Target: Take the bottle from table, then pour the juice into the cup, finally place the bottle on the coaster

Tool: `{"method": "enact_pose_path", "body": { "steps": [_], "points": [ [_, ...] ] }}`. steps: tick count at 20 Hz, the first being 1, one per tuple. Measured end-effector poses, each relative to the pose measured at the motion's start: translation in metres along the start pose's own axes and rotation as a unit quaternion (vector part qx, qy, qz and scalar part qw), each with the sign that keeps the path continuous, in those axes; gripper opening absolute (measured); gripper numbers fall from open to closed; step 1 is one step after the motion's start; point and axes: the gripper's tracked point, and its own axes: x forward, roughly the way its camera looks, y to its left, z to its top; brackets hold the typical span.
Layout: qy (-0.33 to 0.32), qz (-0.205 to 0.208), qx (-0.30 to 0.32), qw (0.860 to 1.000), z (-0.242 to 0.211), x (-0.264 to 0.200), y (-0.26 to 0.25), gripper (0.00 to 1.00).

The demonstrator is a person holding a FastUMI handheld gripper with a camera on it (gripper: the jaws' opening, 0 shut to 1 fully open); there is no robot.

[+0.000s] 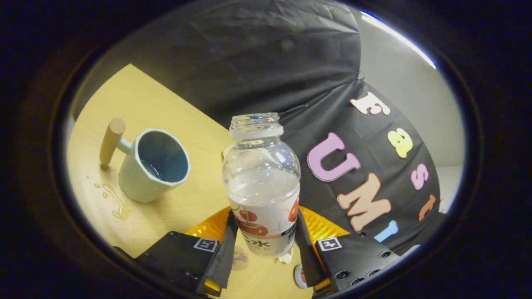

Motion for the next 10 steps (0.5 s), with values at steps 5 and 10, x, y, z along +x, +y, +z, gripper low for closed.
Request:
{"method": "enact_pose_path", "body": {
  "steps": [5, 10],
  "points": [
    [0.012, 0.011, 0.106, 0.994, -0.018, 0.004, -0.01, 0.72],
    [0.025, 0.022, 0.233, 0.972, -0.041, 0.01, -0.024, 0.72]
  ]
}}
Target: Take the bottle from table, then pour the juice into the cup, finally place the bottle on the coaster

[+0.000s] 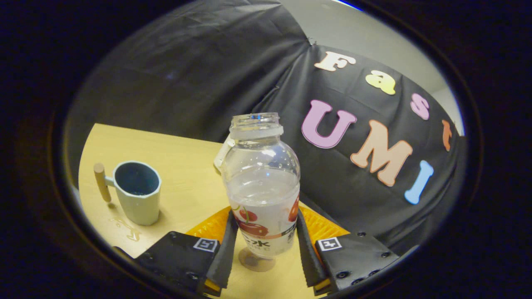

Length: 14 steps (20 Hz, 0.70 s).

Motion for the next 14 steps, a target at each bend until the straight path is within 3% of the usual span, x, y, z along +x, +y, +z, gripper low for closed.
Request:
{"method": "enact_pose_path", "body": {
  "steps": [7, 14],
  "points": [
    [0.041, 0.019, 0.174, 0.984, -0.041, 0.022, -0.018, 0.72],
    [0.062, 0.008, 0.262, 0.963, -0.072, 0.031, -0.03, 0.72]
  ]
}}
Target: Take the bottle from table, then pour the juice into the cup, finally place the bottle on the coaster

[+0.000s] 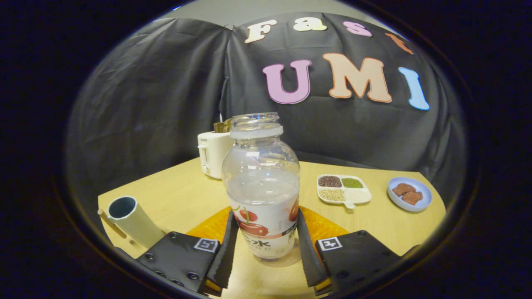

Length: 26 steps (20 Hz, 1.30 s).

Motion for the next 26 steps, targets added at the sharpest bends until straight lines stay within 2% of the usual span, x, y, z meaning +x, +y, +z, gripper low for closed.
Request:
{"method": "enact_pose_path", "body": {
  "steps": [12, 26],
  "points": [
    [0.015, -0.011, 0.024, 1.0, -0.021, 0.008, -0.017, 0.72],
    [-0.013, -0.014, 0.028, 0.999, -0.023, 0.005, -0.018, 0.72]
  ]
}}
